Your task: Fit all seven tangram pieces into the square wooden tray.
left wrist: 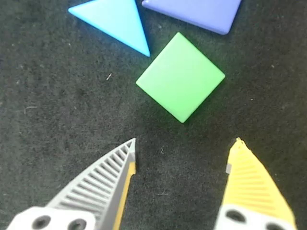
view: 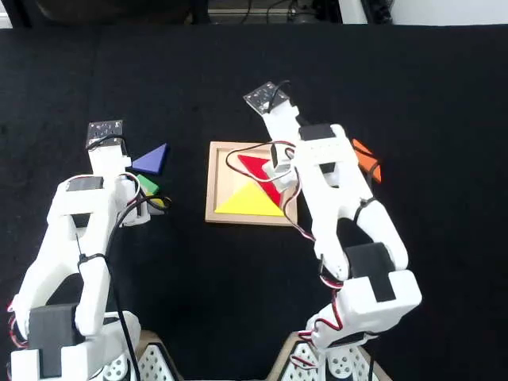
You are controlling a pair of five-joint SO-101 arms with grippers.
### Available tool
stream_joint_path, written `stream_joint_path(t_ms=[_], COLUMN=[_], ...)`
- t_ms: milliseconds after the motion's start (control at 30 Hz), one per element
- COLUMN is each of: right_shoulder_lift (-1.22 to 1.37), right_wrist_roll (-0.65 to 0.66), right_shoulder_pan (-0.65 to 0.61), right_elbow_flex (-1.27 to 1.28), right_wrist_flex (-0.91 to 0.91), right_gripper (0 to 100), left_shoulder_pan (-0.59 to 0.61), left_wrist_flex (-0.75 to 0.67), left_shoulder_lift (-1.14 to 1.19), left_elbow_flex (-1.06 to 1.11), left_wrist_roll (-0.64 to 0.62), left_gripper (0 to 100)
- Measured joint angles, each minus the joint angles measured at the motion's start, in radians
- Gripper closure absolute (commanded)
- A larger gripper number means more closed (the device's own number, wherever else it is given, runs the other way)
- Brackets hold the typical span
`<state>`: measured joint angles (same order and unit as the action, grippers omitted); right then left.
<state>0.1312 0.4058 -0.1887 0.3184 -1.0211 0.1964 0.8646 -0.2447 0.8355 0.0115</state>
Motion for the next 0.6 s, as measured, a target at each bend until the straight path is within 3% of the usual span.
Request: stream_joint_path(t_ms=[467, 600], right_shoulder_lift=[0.000, 0.000], right_wrist_roll=[-0.002, 0.000], right_shoulder_pan=[0.021, 0.018], right_elbow_flex=[0.048, 0.080], right_wrist_flex=[0.044, 0.049], right_gripper=[98.7, 98.7], left_shoulder_pan=[-0.002, -0.063], left_wrist_flex=[0.000, -0.074], left_shoulder_lift=[0.000, 0.000], left_elbow_flex=[0.000, 0.000], left_wrist_roll=[0.000, -0.020], left_gripper=[69, 69])
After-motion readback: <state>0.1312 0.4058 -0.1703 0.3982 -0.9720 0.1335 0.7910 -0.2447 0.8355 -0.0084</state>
